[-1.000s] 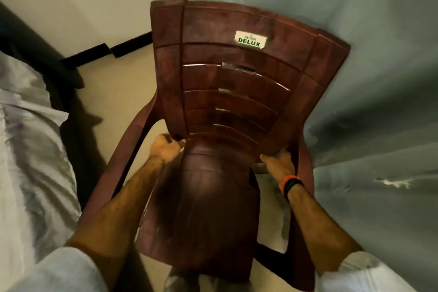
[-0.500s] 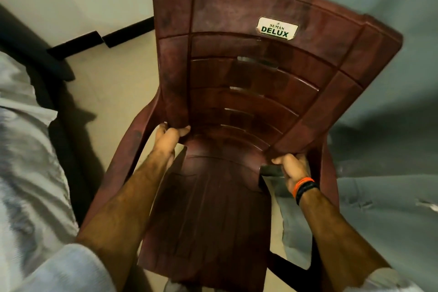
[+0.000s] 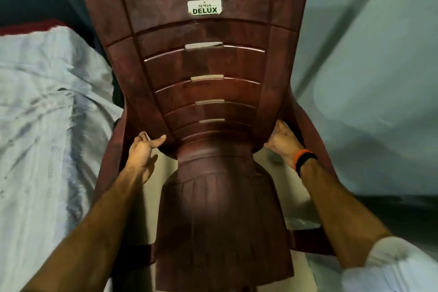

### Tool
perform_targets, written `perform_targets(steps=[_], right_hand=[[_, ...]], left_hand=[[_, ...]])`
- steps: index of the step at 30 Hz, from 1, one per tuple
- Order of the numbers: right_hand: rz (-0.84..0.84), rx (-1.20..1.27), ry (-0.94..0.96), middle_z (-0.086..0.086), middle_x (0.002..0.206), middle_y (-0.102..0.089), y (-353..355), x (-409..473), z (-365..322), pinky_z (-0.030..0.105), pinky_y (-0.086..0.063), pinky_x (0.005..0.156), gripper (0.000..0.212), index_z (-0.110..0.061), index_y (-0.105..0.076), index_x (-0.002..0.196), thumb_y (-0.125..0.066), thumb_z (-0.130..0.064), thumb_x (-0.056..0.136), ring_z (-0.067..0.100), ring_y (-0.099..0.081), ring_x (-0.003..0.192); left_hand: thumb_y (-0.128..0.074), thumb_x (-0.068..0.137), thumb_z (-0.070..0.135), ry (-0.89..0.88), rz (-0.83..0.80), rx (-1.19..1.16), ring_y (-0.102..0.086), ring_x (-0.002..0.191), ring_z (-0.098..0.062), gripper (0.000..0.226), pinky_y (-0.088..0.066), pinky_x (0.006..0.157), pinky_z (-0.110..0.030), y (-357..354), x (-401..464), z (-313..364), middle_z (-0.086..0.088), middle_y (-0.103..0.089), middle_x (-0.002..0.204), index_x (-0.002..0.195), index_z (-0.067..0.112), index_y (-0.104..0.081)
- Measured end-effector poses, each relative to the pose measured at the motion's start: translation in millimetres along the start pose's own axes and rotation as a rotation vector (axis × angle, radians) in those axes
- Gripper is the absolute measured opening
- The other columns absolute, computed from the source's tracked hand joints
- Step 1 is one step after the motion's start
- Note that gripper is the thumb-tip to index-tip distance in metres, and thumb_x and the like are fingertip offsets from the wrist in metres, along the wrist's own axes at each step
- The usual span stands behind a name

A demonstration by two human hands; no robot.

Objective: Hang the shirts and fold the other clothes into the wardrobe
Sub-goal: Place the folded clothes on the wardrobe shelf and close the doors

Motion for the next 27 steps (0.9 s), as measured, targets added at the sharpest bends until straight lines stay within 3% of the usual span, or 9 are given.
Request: perform_targets(steps=[2,4,6,10,12,15,20,24,27], right_hand=[[0.007,-0.084,-0.023,-0.008,0.159,-0.027,-19,11,-11,0.038,-0.035,0.114,0.095,-0.023,-0.019,0.157,-0.062,0.009,0.078,0.019,-0.027,0.147],[0.027,-0.264,0.0,-0.008,0.162,-0.019,-34,10,-25,0.039,-0.029,0.118,0.1,-0.03,-0.01,0.158,-0.068,-0.007,0.079,0.019,-0.023,0.148],[0.049,-0.442,0.033,-0.004,0.161,-0.024,-42,-2,-33,0.041,-0.03,0.118,0.1,-0.03,-0.013,0.157,-0.07,-0.017,0.077,0.022,-0.028,0.146],[0.196,-0.806,0.214,0.014,0.14,-0.051,-44,-48,-47,0.049,-0.048,0.102,0.071,-0.013,-0.04,0.146,-0.066,-0.009,0.08,0.037,-0.05,0.127],[0.234,-1.016,0.287,0.015,0.132,-0.056,-39,-75,-49,0.05,-0.052,0.092,0.056,-0.01,-0.05,0.133,-0.064,-0.012,0.08,0.038,-0.054,0.119],[0.187,-1.324,0.221,0.015,0.147,-0.042,-23,-112,-32,0.046,-0.042,0.104,0.064,-0.006,-0.041,0.143,-0.065,-0.02,0.085,0.035,-0.041,0.131],[0.128,-1.545,0.203,0.017,0.16,-0.022,6,-163,6,0.046,-0.028,0.117,0.079,-0.009,-0.024,0.152,-0.066,-0.022,0.086,0.034,-0.027,0.144],[0.138,-1.558,0.136,0.019,0.163,0.001,30,-193,37,0.05,-0.018,0.121,0.096,-0.009,-0.002,0.156,-0.067,-0.016,0.086,0.038,-0.008,0.15],[0.129,-1.551,0.175,0.018,0.163,0.009,43,-205,55,0.052,-0.017,0.121,0.094,-0.008,0.007,0.156,-0.06,-0.009,0.09,0.038,0.0,0.151]], left_hand=[[-0.071,0.084,0.008,0.007,0.022,-0.03,-0.041,0.137,-0.021,0.068,-0.029,0.116,-0.047,19,6,8,0.007,-0.047,0.143,0.144,0.012,-0.039],[-0.077,0.079,0.014,0.01,0.029,0.012,-0.046,0.134,-0.026,0.082,-0.031,0.115,-0.048,34,5,16,-0.001,-0.049,0.146,0.149,0.016,-0.035],[-0.076,0.081,0.012,-0.03,0.074,0.222,-0.051,0.128,-0.023,0.077,-0.034,0.114,-0.04,46,-8,23,0.0,-0.054,0.14,0.148,0.016,-0.04],[-0.068,0.086,0.006,-0.277,0.267,0.842,-0.055,0.124,-0.029,0.051,-0.041,0.107,-0.037,72,-59,38,-0.013,-0.057,0.136,0.136,0.01,-0.055],[-0.069,0.083,0.005,-0.385,0.255,1.066,-0.045,0.132,-0.031,0.057,-0.035,0.112,-0.041,85,-85,31,-0.014,-0.05,0.143,0.138,0.01,-0.052],[-0.071,0.083,0.015,-0.325,0.209,1.361,-0.022,0.145,-0.034,0.073,-0.02,0.119,-0.047,102,-114,3,-0.014,-0.026,0.158,0.148,0.011,-0.038],[-0.072,0.084,0.024,-0.18,0.142,1.565,-0.006,0.15,-0.035,0.095,-0.011,0.121,-0.046,121,-167,-42,-0.016,0.002,0.163,0.156,0.009,-0.012],[-0.076,0.081,0.024,-0.148,0.181,1.58,-0.002,0.15,-0.036,0.108,-0.011,0.123,-0.045,134,-201,-69,-0.018,0.007,0.163,0.156,0.005,0.0],[-0.078,0.08,0.027,-0.169,0.209,1.556,0.001,0.15,-0.037,0.113,-0.01,0.123,-0.045,142,-219,-87,-0.018,0.008,0.163,0.155,0.002,0.003]])
Point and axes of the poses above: each hand's wrist, its own x-axis towards the middle knuckle, its own y-axis out of the back of the hand, z = x × y, the point moved 4 cm from there along x, towards the middle knuckle
